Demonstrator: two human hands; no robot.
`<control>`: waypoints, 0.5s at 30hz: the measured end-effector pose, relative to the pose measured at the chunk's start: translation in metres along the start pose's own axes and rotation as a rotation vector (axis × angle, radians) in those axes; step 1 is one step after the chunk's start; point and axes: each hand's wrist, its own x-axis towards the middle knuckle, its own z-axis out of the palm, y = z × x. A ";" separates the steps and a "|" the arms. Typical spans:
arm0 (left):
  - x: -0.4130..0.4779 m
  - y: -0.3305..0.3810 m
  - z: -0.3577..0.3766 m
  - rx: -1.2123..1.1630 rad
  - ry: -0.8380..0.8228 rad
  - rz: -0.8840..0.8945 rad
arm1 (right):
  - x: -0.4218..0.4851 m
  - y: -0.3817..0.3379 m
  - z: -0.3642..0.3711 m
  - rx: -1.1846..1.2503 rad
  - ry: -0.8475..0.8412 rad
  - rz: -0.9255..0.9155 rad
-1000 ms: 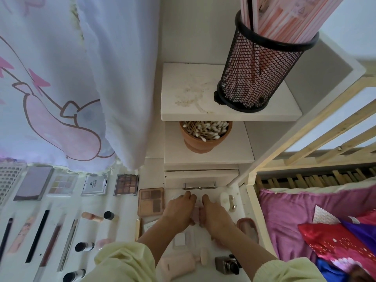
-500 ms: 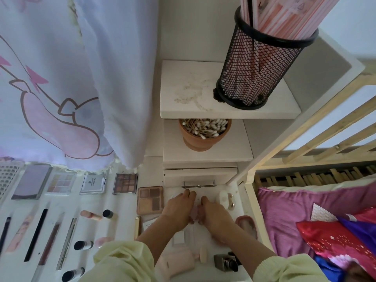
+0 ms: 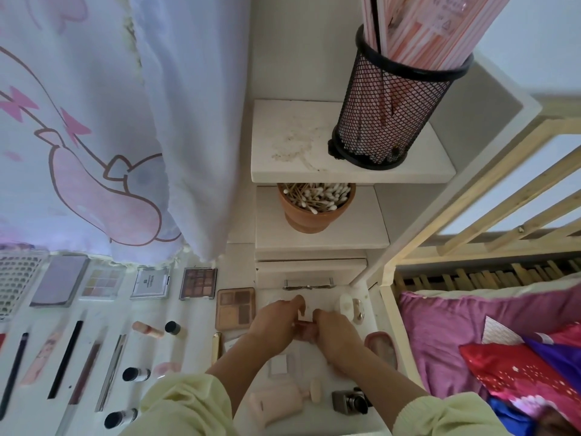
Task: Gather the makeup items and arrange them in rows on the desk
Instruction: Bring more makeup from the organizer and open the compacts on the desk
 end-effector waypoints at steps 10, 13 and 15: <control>-0.034 0.001 -0.034 -0.493 0.252 -0.077 | -0.028 -0.005 -0.051 0.334 0.227 -0.108; -0.053 0.011 -0.052 -0.782 0.285 -0.128 | -0.045 -0.009 -0.071 0.472 0.234 -0.185; -0.065 0.015 -0.061 -0.963 0.281 -0.155 | -0.054 -0.010 -0.077 0.528 0.244 -0.216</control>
